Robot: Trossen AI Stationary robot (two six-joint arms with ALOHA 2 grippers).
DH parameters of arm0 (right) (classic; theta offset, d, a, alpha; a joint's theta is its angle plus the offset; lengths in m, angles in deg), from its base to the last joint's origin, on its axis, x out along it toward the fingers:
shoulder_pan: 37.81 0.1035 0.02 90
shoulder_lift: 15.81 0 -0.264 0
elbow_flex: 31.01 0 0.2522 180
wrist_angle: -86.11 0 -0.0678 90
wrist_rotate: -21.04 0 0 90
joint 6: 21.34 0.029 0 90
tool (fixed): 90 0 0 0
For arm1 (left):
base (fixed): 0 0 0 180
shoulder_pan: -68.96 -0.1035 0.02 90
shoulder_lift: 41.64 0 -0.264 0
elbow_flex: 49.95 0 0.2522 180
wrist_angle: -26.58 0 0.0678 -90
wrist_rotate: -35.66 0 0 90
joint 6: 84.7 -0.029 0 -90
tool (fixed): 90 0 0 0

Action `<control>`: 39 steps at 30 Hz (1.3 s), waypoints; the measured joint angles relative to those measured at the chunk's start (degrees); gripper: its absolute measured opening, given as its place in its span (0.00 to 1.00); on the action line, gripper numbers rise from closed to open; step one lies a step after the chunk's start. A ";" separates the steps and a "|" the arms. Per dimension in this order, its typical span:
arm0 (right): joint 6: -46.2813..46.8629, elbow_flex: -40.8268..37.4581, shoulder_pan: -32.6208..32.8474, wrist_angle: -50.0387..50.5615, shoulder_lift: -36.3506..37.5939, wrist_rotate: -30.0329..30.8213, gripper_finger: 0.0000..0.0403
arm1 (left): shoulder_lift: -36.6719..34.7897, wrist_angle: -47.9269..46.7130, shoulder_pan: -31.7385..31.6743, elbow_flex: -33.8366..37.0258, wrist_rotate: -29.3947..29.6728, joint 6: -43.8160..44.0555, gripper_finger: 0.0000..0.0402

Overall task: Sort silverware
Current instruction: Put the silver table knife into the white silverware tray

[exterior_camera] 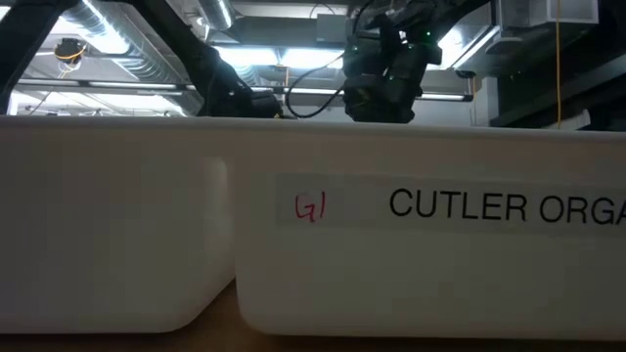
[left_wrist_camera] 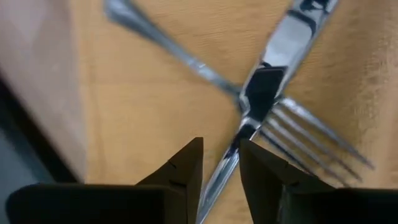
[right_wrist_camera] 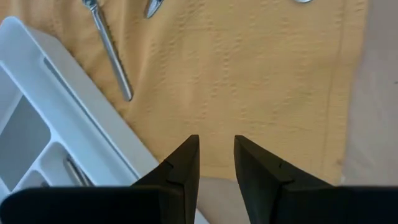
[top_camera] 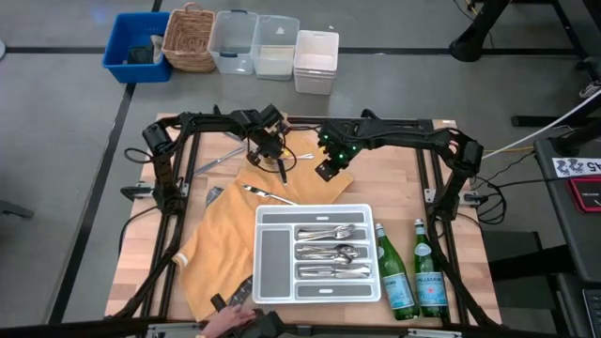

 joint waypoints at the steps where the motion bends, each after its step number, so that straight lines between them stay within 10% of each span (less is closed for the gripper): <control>1: 0.26 0.00 0.38 0.02 0.03 0.00 0.25 | 0.56 0.00 0.37 0.00 0.07 -1.00 0.23; 28: 4.26 0.00 3.62 0.03 0.79 -3.51 0.25 | 5.57 -1.78 1.97 -0.33 2.47 -6.53 0.22; 39: 4.11 0.00 3.60 0.02 0.79 -3.50 0.25 | 5.70 -3.48 1.86 -0.26 -0.21 0.82 0.05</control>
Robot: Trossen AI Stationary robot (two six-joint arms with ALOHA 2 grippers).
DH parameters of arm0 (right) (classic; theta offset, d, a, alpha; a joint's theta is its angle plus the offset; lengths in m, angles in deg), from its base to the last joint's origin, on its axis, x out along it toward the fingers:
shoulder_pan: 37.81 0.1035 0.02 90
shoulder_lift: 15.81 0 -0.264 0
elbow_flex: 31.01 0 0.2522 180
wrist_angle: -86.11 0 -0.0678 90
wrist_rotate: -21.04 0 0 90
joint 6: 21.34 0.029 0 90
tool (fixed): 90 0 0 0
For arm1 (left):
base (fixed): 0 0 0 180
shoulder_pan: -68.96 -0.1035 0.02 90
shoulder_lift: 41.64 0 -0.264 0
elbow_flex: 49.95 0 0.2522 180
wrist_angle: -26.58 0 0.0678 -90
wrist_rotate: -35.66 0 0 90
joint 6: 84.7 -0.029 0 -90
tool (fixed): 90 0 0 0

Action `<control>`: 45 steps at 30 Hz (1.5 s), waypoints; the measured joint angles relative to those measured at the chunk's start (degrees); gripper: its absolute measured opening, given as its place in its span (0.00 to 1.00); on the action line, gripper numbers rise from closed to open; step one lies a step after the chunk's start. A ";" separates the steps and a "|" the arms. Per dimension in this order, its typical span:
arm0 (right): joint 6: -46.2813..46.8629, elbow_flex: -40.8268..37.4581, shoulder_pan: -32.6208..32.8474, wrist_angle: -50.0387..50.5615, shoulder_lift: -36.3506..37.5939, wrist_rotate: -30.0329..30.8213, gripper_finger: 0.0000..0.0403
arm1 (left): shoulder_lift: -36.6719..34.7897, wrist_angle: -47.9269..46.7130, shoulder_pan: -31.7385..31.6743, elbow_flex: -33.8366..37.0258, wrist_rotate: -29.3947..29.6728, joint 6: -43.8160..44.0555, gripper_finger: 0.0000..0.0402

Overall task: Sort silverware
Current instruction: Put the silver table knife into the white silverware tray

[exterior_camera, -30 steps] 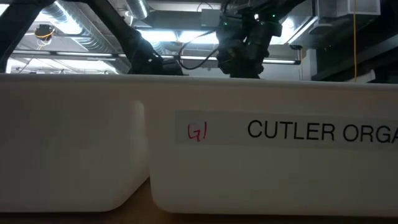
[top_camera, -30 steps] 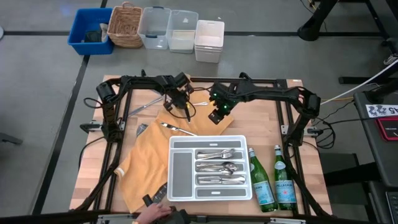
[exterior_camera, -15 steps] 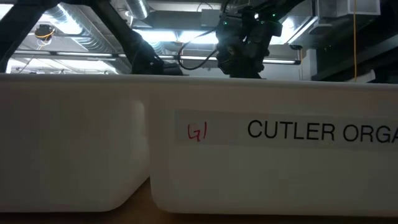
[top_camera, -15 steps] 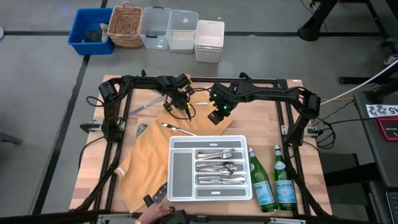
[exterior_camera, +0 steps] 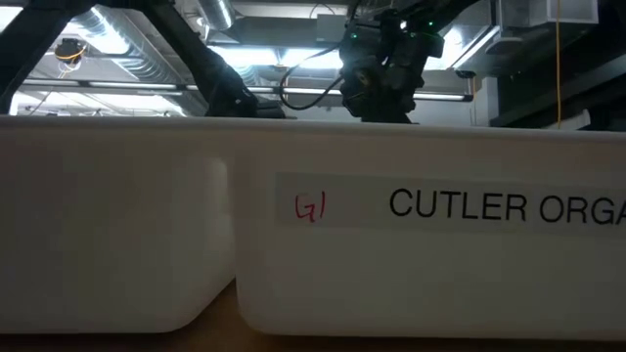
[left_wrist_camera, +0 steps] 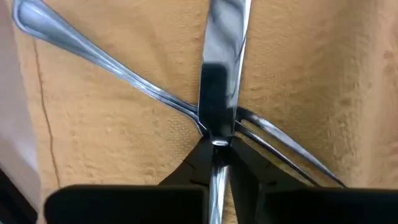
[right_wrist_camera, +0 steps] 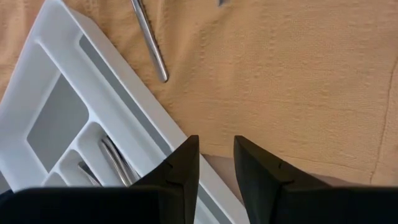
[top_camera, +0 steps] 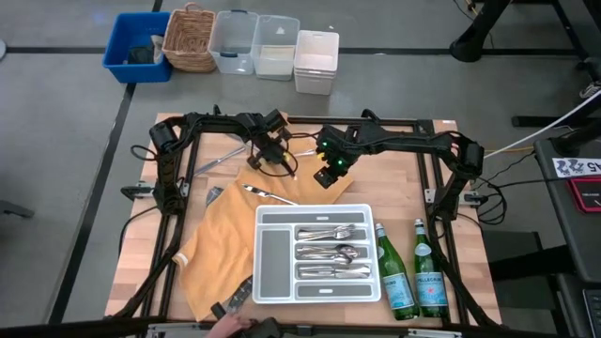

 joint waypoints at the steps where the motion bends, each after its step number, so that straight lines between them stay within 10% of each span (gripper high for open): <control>1: -0.02 0.00 0.00 -0.02 0.00 0.00 0.25 | 0.00 0.02 0.02 0.00 -0.40 1.75 0.04; 14: -0.07 0.00 0.00 -0.02 0.00 0.00 0.25 | 0.13 0.76 0.04 0.29 -3.46 25.56 0.14; 45: -1.61 0.00 -0.04 -0.07 0.04 0.81 0.25 | -2.50 2.42 0.35 0.47 -4.18 32.71 0.07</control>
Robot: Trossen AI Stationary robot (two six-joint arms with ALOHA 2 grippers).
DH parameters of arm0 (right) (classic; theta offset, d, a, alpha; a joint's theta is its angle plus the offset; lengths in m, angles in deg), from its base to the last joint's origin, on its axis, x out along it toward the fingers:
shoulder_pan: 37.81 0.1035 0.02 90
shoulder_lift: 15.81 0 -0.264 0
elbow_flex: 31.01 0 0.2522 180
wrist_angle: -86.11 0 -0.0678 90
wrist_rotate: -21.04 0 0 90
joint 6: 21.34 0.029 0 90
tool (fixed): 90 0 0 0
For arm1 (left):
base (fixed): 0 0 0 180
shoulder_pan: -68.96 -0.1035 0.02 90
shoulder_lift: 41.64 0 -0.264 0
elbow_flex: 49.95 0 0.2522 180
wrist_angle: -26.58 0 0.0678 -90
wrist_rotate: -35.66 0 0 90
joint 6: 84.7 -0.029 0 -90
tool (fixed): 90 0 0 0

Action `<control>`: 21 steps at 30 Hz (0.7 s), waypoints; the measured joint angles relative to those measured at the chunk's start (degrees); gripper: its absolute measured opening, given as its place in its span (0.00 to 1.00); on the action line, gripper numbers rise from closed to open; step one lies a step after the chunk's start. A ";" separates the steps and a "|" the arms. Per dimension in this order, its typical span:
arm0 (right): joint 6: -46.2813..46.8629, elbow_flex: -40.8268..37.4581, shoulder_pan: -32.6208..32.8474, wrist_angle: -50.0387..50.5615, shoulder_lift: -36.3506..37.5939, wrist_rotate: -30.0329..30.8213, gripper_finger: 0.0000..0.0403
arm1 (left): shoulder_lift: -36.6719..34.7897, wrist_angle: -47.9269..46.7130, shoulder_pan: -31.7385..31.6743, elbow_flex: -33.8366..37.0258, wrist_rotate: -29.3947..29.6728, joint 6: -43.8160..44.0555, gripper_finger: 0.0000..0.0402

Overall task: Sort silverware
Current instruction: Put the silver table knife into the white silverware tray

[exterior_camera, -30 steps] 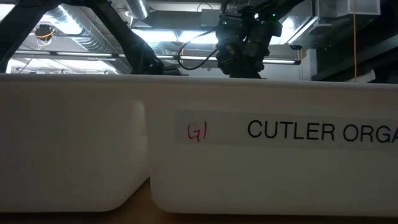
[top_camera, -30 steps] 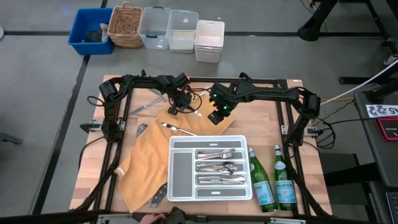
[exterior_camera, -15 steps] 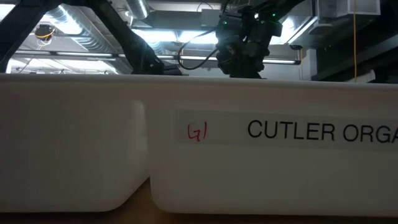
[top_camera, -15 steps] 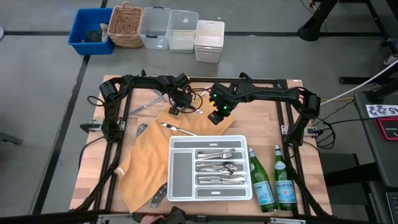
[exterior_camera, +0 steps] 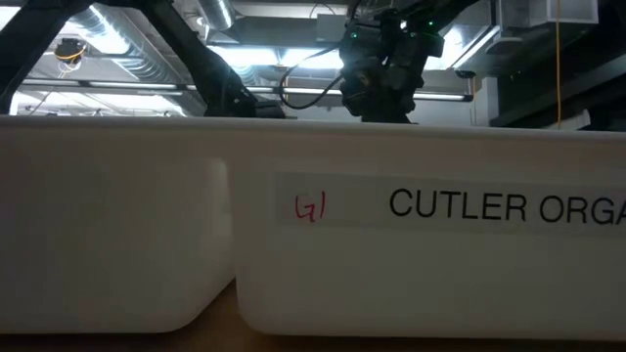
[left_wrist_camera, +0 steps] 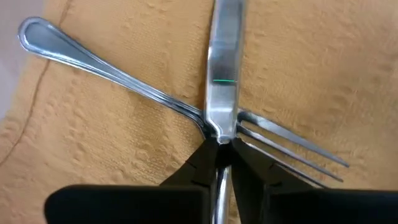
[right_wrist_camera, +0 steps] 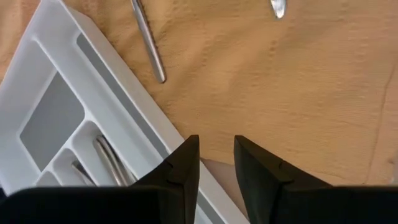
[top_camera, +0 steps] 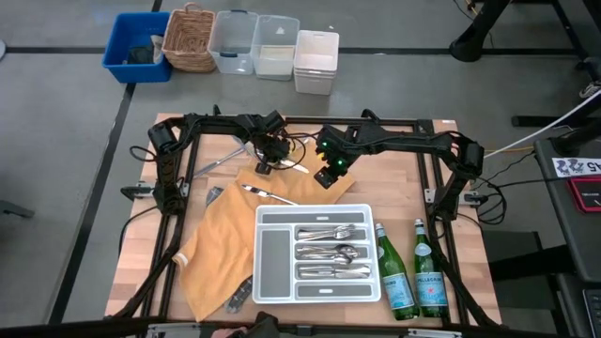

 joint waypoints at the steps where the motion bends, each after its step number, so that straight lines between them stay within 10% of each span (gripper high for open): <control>1: -0.01 0.00 0.00 -0.02 0.00 0.25 0.25 | -0.08 -0.06 0.00 -0.03 -0.14 0.74 0.07; 21: -1.32 0.00 0.00 -0.17 0.04 0.83 0.25 | 0.21 -0.32 2.37 -0.14 -0.86 2.30 0.10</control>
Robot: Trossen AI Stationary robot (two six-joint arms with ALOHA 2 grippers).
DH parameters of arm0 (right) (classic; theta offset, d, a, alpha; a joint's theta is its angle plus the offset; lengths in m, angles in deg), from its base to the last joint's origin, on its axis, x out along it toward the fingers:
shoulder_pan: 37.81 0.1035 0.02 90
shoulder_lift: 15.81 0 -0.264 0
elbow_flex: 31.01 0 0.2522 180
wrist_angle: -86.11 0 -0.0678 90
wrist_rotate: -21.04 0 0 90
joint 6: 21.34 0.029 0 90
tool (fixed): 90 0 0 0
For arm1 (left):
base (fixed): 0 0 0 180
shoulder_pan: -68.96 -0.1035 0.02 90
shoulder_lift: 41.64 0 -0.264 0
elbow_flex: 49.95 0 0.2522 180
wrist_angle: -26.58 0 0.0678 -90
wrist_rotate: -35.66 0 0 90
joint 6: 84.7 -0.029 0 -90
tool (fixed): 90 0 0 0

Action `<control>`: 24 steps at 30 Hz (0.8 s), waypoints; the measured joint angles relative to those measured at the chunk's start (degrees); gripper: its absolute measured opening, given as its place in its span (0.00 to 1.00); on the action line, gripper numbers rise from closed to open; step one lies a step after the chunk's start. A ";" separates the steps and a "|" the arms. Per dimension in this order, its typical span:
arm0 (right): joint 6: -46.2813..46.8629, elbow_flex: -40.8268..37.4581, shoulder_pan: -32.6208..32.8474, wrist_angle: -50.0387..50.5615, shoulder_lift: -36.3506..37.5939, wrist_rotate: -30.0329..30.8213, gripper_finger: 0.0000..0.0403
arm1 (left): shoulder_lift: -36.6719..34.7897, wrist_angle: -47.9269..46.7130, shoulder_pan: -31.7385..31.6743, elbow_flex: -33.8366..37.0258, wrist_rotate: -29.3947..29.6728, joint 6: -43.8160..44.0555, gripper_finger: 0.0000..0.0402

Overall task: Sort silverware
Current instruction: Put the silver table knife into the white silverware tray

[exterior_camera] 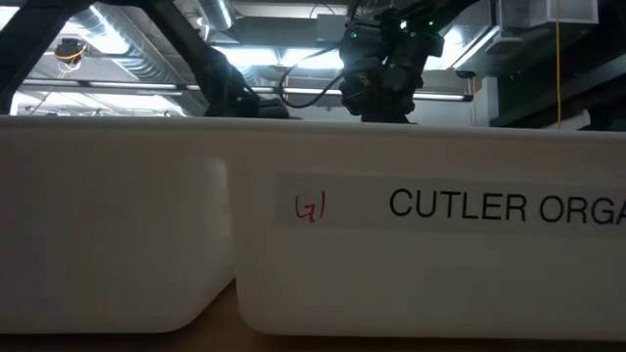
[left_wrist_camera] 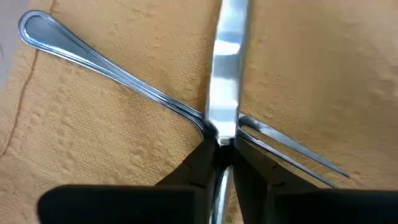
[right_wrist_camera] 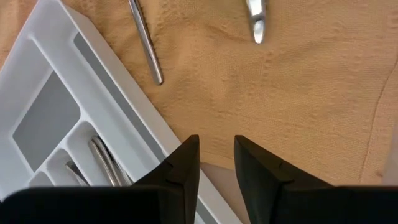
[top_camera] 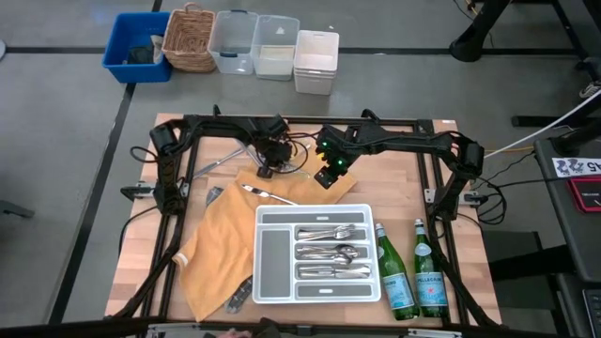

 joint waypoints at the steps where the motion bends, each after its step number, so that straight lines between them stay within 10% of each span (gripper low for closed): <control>1: 0.00 0.00 0.00 0.00 0.00 0.00 0.25 | 0.09 0.03 0.32 0.00 0.75 0.19 0.12; 10: 0.00 0.00 0.00 -0.02 0.00 0.04 0.25 | 0.94 0.56 2.35 -0.11 2.43 0.14 0.26; 24: 0.02 0.00 0.00 0.00 0.00 -0.04 0.25 | 3.54 0.69 2.53 -0.33 3.66 -2.06 0.05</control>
